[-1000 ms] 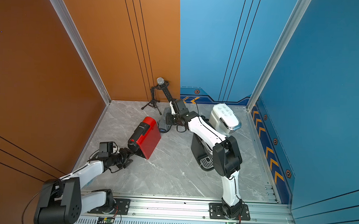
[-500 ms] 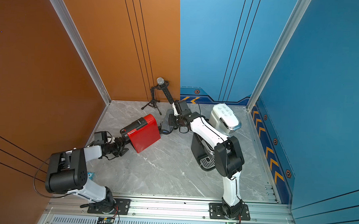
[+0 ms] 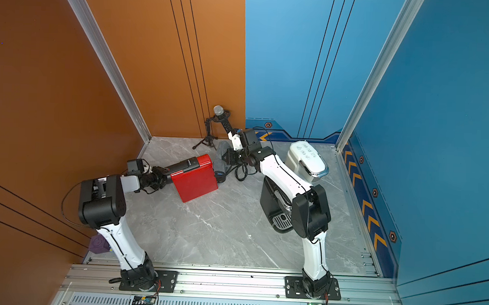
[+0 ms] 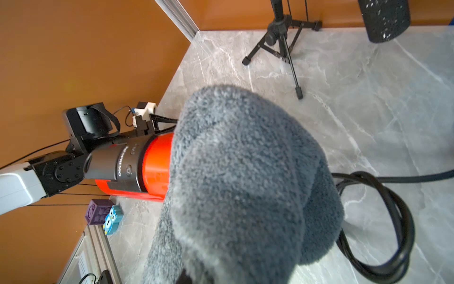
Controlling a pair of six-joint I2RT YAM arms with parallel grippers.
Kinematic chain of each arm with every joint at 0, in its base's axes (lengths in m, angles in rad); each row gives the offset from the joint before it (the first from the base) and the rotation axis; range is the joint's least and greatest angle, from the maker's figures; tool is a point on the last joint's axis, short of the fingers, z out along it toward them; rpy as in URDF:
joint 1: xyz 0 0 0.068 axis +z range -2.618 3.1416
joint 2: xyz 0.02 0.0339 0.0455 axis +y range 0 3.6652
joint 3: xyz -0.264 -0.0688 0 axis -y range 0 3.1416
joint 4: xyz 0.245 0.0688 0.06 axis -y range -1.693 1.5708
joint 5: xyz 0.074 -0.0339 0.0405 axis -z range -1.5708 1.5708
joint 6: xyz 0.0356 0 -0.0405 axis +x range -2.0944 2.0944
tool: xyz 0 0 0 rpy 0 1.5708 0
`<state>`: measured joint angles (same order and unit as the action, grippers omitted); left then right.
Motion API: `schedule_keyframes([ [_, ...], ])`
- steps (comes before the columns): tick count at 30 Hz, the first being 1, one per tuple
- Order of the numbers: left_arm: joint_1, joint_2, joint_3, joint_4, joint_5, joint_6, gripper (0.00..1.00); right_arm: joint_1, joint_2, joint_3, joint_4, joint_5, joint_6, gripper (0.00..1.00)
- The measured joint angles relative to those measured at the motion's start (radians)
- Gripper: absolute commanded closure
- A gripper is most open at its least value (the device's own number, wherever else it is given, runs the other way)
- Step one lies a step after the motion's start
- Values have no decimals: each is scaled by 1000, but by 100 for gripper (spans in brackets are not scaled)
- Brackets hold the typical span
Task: Wipe the surface of a coffee machine
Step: Adjust the coffee machine at the center of the board, then wipe the dirt from the surface of the coffee machine.
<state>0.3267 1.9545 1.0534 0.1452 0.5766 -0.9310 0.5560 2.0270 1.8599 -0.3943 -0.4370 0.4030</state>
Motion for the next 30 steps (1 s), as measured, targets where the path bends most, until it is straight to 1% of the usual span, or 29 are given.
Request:
schedule_keyframes([
  [3, -7, -48, -58, 1, -23, 4, 48, -19, 39, 30, 11, 27, 32, 86],
  [5, -7, -127, -142, -14, -43, 12, 48, -31, 101, 105, -3, 46, 51, 85],
  [7, -4, -238, -237, -56, -64, 28, 48, -39, 190, 223, -19, 53, 69, 86],
  [9, -2, -332, -299, -98, -80, 50, 48, -39, 269, 335, -37, 60, 82, 85],
  [12, -6, -447, -354, -160, -95, 85, 47, -30, 387, 515, -72, 59, 106, 86],
  [14, -19, -487, -372, -188, -100, 98, 47, -20, 438, 591, -85, 47, 122, 86],
  [18, -48, -481, -364, -219, -102, 109, 47, 12, 437, 570, -103, 37, 125, 86],
  [22, -75, -381, -269, -240, -103, 118, 47, 62, 388, 411, -93, 28, 117, 86],
  [24, -75, -338, -224, -255, -107, 130, 47, 81, 361, 329, -81, 45, 114, 86],
  [28, -71, -250, -146, -280, -124, 146, 47, 87, 278, 167, -42, 36, 118, 86],
  [30, -71, -222, -113, -289, -127, 157, 47, 92, 235, 114, -25, 35, 123, 86],
])
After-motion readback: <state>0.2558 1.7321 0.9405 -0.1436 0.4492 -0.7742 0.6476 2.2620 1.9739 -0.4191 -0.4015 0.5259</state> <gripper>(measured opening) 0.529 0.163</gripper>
